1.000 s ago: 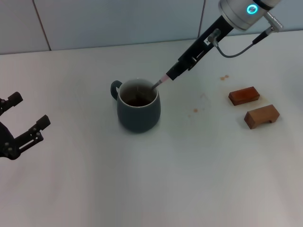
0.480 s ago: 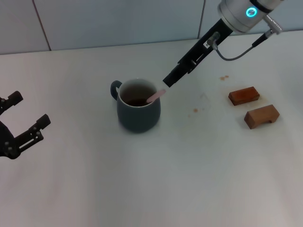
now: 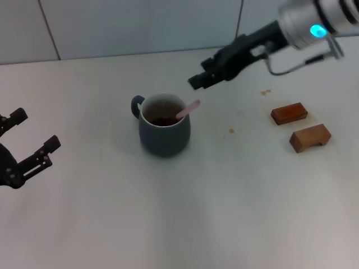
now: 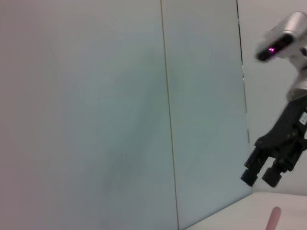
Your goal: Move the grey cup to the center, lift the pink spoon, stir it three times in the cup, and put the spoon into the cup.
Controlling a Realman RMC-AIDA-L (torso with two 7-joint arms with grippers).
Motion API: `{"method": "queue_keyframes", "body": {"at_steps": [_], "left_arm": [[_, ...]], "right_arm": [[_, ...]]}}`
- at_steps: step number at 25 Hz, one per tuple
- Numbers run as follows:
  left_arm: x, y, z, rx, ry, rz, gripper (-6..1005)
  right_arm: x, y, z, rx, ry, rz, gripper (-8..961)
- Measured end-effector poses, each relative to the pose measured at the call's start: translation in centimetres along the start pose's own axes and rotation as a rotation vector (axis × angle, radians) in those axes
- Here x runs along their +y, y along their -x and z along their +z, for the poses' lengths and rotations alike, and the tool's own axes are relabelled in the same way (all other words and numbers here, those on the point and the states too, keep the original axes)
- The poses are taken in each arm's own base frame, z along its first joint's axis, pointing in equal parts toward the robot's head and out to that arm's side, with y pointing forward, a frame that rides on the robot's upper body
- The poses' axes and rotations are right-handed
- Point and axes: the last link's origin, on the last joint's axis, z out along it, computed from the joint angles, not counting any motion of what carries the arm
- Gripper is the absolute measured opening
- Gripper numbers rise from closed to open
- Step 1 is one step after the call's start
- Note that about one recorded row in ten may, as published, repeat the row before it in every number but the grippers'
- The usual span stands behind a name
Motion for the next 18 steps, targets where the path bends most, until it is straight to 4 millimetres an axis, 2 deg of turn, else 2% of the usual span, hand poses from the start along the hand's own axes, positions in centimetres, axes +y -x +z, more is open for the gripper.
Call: {"method": "queue_keyframes", "body": {"at_steps": [1, 2, 3, 4, 5, 6, 11, 15, 18], "left_arm": [[0.1, 0.0, 0.0, 0.003, 0.004, -0.004, 844], [0.1, 0.0, 0.0, 0.002, 0.006, -0.006, 844], [0.1, 0.0, 0.1, 0.002, 0.008, -0.008, 844], [0.1, 0.0, 0.1, 0.002, 0.01, -0.01, 844], [0.1, -0.1, 0.2, 0.002, 0.013, -0.012, 844], [0.1, -0.1, 0.2, 0.002, 0.014, -0.013, 844], [0.0, 0.0, 0.3, -0.008, 0.018, -0.012, 844], [-0.3, -0.2, 0.8, -0.014, 0.03, -0.018, 844], [-0.8, -0.5, 1.5, -0.04, 0.081, -0.048, 844]], "right_arm": [[-0.1, -0.8, -0.5, -0.072, 0.004, 0.0, 618], [-0.4, -2.9, -1.6, -0.221, 0.007, 0.005, 618], [-0.4, -2.9, -1.6, -0.221, 0.007, 0.005, 619], [-0.8, -5.2, -2.9, -0.378, -0.004, 0.021, 619], [-0.8, -5.2, -2.9, -0.378, -0.004, 0.021, 619], [-1.0, -6.1, -3.3, -0.449, -0.013, 0.023, 620], [-1.6, -12.8, -5.0, -0.714, -0.15, 0.068, 619], [-1.6, -16.2, -5.8, -0.775, -0.231, 0.089, 619], [-1.1, -17.1, -7.0, -0.754, -0.174, 0.074, 618]]}}
